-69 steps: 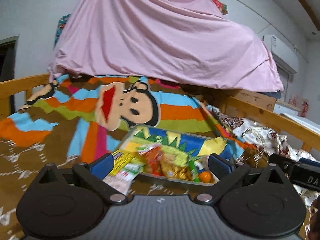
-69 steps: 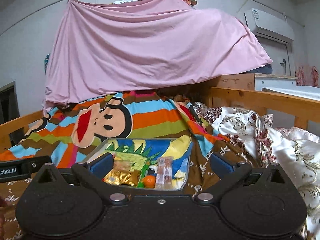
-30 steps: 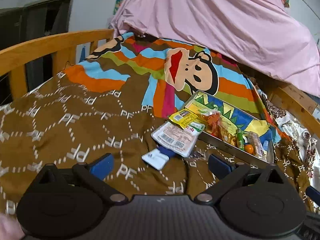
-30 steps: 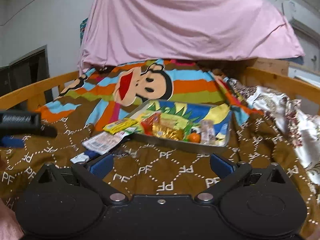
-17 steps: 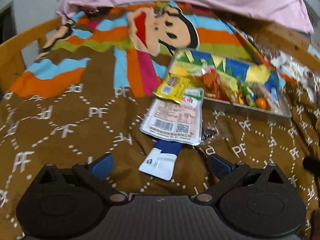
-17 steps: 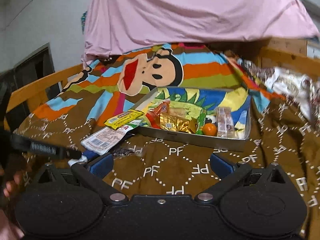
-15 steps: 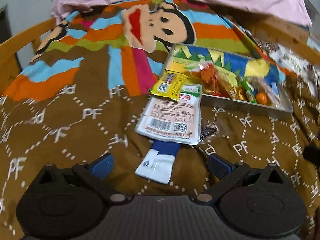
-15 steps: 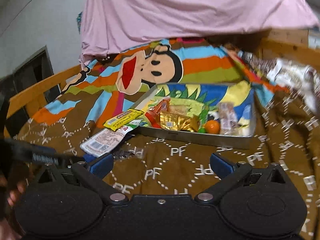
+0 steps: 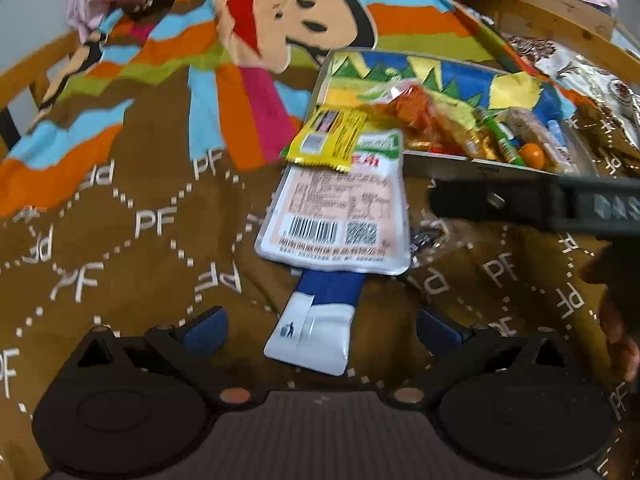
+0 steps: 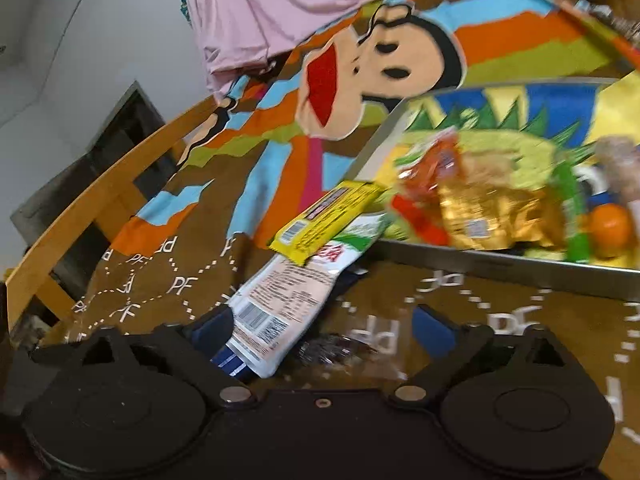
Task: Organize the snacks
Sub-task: 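Grasp the blue box with the left tool while the right tool grasps the white bag with yellow bar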
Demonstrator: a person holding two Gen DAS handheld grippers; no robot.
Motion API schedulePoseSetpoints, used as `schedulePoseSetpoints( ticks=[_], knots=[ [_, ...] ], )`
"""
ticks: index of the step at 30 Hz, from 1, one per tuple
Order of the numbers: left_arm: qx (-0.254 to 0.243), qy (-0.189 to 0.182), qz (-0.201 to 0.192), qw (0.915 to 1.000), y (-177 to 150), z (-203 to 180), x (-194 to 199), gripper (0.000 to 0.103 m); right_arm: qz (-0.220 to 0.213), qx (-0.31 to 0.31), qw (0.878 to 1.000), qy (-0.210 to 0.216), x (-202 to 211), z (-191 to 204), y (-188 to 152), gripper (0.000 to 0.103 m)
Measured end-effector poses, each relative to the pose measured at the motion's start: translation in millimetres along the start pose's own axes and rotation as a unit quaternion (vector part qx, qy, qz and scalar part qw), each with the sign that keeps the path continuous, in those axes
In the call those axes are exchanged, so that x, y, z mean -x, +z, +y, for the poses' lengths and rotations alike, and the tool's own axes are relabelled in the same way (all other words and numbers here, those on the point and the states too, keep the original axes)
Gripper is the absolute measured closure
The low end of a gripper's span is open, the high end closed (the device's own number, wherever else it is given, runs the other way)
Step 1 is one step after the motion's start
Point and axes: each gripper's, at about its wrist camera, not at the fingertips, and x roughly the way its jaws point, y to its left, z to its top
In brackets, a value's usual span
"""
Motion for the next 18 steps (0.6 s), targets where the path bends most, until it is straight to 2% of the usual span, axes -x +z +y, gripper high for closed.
schedulePoseSetpoints(
  ticks=[3, 5, 7, 8, 10, 15, 18],
  knots=[
    [-0.007, 0.002, 0.0, 1.0, -0.7, -0.6, -4.7, 0.001, 0.002, 0.006, 1.0, 0.005, -13.1, 1.7, 3.2, 0.029],
    [-0.013, 0.002, -0.003, 0.9999, -1.0, -1.7, -5.8, 0.001, 0.002, -0.002, 1.0, 0.011, -19.0, -0.8, 4.4, 0.042],
    [-0.014, -0.001, -0.006, 0.9999, -1.1, -1.4, -5.9, 0.002, 0.008, -0.018, 1.0, 0.012, -25.2, -4.6, 4.4, 0.065],
    [-0.012, -0.004, -0.008, 0.9999, -1.1, -1.5, -5.5, 0.004, 0.009, -0.023, 1.0, 0.011, -27.5, -5.8, 4.1, 0.069],
    [-0.01, -0.008, -0.01, 0.9999, -1.0, -0.7, -5.5, 0.007, 0.011, -0.028, 0.999, 0.011, -29.9, -6.8, 2.4, 0.087],
    [-0.004, -0.023, -0.018, 0.9996, -1.2, 2.2, -4.8, 0.024, 0.001, -0.014, 1.0, -0.012, -21.5, -4.2, 0.9, 0.092],
    [-0.007, -0.029, -0.024, 0.9993, -1.9, 2.7, -4.1, 0.029, -0.003, -0.014, 0.999, -0.03, -12.5, -6.1, 0.5, 0.095]
  ],
)
